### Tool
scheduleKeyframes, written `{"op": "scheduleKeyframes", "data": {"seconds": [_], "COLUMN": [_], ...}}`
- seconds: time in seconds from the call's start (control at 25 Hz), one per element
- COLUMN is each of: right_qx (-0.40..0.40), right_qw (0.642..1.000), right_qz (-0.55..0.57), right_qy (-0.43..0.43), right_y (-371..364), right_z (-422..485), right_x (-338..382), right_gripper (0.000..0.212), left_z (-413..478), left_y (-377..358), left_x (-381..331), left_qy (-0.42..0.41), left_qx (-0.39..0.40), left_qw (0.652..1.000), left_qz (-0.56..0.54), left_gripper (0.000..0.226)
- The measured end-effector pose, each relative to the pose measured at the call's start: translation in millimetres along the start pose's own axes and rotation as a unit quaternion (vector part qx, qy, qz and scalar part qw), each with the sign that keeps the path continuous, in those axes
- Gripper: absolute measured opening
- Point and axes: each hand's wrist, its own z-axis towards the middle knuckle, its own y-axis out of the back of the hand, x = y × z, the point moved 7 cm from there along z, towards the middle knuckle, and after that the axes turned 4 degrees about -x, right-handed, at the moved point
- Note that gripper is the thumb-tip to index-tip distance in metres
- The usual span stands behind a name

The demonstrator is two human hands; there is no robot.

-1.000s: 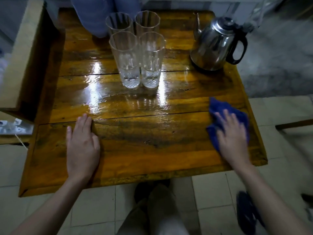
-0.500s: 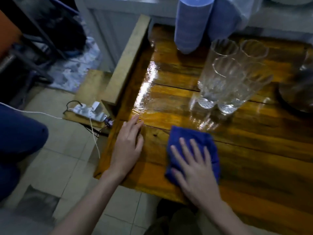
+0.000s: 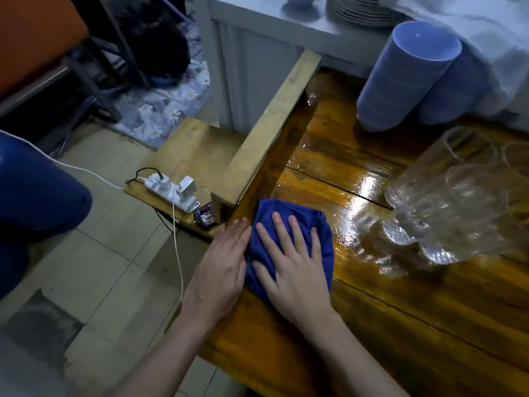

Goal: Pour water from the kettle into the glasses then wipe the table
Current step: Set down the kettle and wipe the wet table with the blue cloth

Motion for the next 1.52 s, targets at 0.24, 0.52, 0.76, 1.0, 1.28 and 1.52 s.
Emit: {"op": "scheduleKeyframes", "data": {"seconds": [0.24,0.52,0.76,1.0,1.28,1.52], "right_qx": [-0.033,-0.019,0.009,-0.01,0.0,-0.007], "right_qw": [0.998,0.993,0.993,0.996,0.999,0.999], "right_qz": [-0.007,-0.007,-0.01,-0.026,-0.006,0.012], "right_qy": [-0.052,-0.12,-0.12,-0.08,-0.036,-0.037], "right_y": [3.0,5.5,4.9,6.7,3.2,4.2], "right_z": [85.7,181.2,208.2,164.6,56.5,-34.3], "right_x": [-38.3,-80.9,-92.0,-63.5,-24.4,-5.7], "right_gripper": [0.064,0.061,0.061,0.058,0.061,0.062], "left_z": [0.0,1.0,1.8,1.4,1.9,3.6], "left_y": [-1.1,-4.1,-4.2,-6.5,-5.6,-0.6], "left_x": [-1.3,-0.2,0.2,0.7,1.1,-1.6], "left_qy": [0.001,0.001,-0.003,0.001,0.001,0.007], "left_qx": [-0.002,-0.012,-0.009,0.001,0.007,0.01], "left_qw": [1.0,1.0,1.0,1.0,1.0,1.0], "left_qz": [0.027,0.009,0.015,0.018,0.027,0.023], "left_gripper": [0.054,0.053,0.054,0.054,0.055,0.056]}}
